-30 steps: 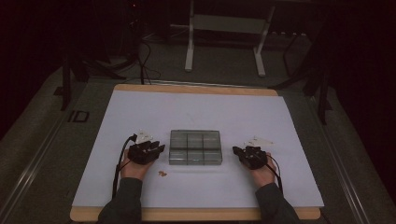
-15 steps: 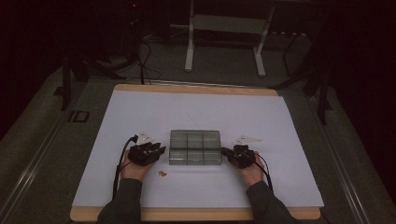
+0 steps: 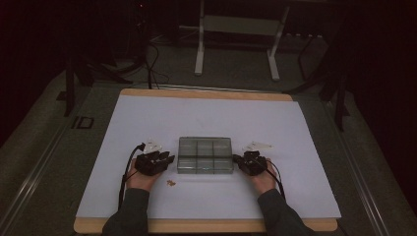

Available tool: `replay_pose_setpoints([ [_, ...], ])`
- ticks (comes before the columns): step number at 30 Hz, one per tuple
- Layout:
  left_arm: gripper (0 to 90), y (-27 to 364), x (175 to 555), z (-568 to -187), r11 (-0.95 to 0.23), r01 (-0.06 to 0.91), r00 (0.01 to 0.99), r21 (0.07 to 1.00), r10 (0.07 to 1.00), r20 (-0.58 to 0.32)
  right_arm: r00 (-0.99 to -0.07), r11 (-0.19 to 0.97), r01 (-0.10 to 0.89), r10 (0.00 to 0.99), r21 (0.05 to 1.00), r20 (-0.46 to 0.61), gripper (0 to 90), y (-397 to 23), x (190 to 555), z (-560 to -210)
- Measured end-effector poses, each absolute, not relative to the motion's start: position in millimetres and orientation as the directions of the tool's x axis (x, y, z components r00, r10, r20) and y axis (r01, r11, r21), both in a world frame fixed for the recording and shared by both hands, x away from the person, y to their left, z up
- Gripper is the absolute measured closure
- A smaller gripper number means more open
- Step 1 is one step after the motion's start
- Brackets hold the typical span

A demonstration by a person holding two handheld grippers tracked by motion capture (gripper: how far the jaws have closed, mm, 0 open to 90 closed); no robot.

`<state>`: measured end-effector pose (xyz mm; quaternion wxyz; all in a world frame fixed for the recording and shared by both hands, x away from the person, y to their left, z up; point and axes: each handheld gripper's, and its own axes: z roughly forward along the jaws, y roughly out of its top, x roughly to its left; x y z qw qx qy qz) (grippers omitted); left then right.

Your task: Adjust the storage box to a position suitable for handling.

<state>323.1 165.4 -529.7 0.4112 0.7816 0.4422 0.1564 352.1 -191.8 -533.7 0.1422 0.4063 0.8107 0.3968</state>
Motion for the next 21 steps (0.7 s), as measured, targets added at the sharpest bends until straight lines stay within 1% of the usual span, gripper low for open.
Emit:
replay_pose_setpoints([
  [8, 69.6, 170.0, 320.8, -529.1, -0.271, 0.563, 0.554, 0.781, 0.824, -0.114, -0.641, 0.359, 0.545, 0.761, 0.758, 0.100, 90.0, -178.5, 354.1, -533.9],
  [14, 69.1, 171.0, 319.0, -528.1, -0.269, 0.560, 0.553, 0.784, 0.826, -0.111, -0.644, 0.363, 0.548, 0.757, 0.754, 0.104, 90.0, -176.5, 357.1, -534.1],
  [21, 67.5, 174.4, 320.1, -528.0, -0.255, 0.561, 0.541, 0.787, 0.833, -0.116, -0.641, 0.371, 0.524, 0.764, 0.767, 0.069, 89.0, -178.3, 348.6, -527.5],
])
